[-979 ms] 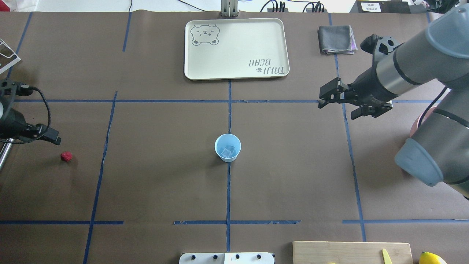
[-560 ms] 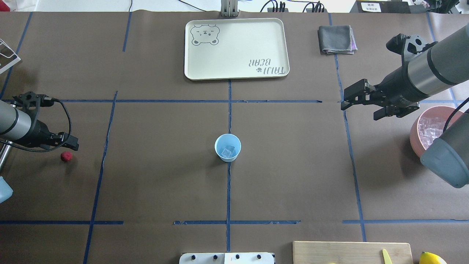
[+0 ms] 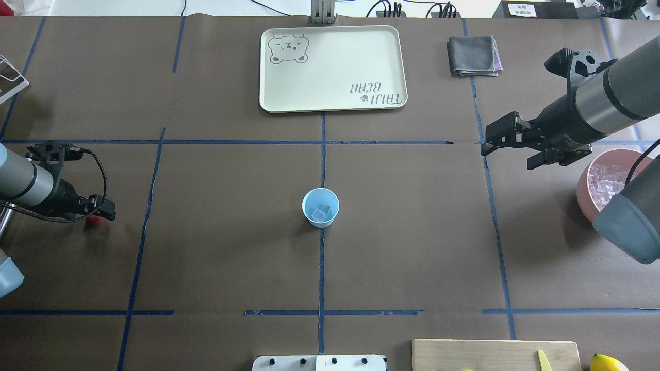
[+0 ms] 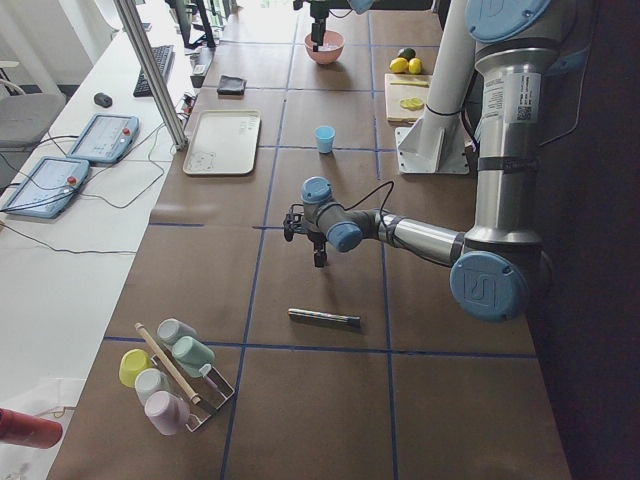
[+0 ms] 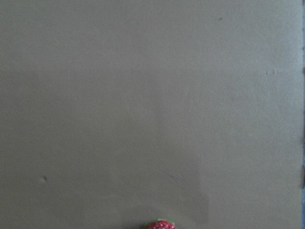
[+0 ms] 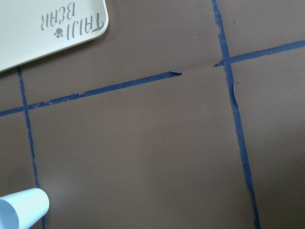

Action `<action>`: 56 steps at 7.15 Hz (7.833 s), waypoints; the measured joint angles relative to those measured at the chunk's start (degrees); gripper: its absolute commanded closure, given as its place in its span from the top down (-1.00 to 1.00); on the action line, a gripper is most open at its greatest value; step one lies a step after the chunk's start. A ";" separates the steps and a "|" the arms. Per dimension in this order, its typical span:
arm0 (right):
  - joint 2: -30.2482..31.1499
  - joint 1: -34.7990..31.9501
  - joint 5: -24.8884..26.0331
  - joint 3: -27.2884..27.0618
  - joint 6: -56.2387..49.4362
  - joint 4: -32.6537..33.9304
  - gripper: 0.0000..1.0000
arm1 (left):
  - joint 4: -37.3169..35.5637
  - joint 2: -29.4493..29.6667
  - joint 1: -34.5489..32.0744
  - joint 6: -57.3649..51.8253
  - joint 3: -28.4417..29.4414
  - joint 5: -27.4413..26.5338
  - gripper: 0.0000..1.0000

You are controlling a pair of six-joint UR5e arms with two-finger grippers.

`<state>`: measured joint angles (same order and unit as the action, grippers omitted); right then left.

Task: Mash ice and strawberries in cup
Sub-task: 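Close the left gripper on the red strawberry, then carry the strawberry with the left gripper over the blue cup, then withdraw the left gripper from the cup toward the muddler, then lower the left gripper and close it on the metal muddler, then lift the metal muddler upright with the left gripper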

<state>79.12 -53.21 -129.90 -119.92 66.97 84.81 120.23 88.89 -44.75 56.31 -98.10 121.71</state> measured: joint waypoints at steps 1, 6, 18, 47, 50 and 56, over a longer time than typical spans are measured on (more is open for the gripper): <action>0.01 -0.02 0.00 0.01 0.00 0.00 1.00 | 0.00 0.03 0.12 0.11 0.15 -0.01 0.78; 0.16 -0.05 0.00 -0.21 0.00 -0.08 1.00 | 0.00 0.30 0.19 -0.10 0.30 -0.14 -1.00; 3.08 -1.05 0.72 -2.32 -0.18 -0.43 1.00 | -0.73 35.54 17.94 31.54 -0.66 -13.67 -1.00; 7.36 -5.33 0.79 -1.74 -9.85 -0.52 1.00 | -11.94 0.56 -18.26 -30.85 14.20 14.87 0.73; 7.18 -5.33 0.79 -1.67 -9.85 -0.53 1.00 | -12.06 0.95 -18.26 -31.28 14.84 14.67 0.35; 6.95 -5.32 0.79 -1.63 -9.93 -0.53 1.00 | -12.12 0.97 -18.19 -31.43 15.79 14.47 -0.09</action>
<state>86.06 -58.54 -129.11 -121.55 57.04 84.29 108.11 89.86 -62.94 24.88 -82.31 136.18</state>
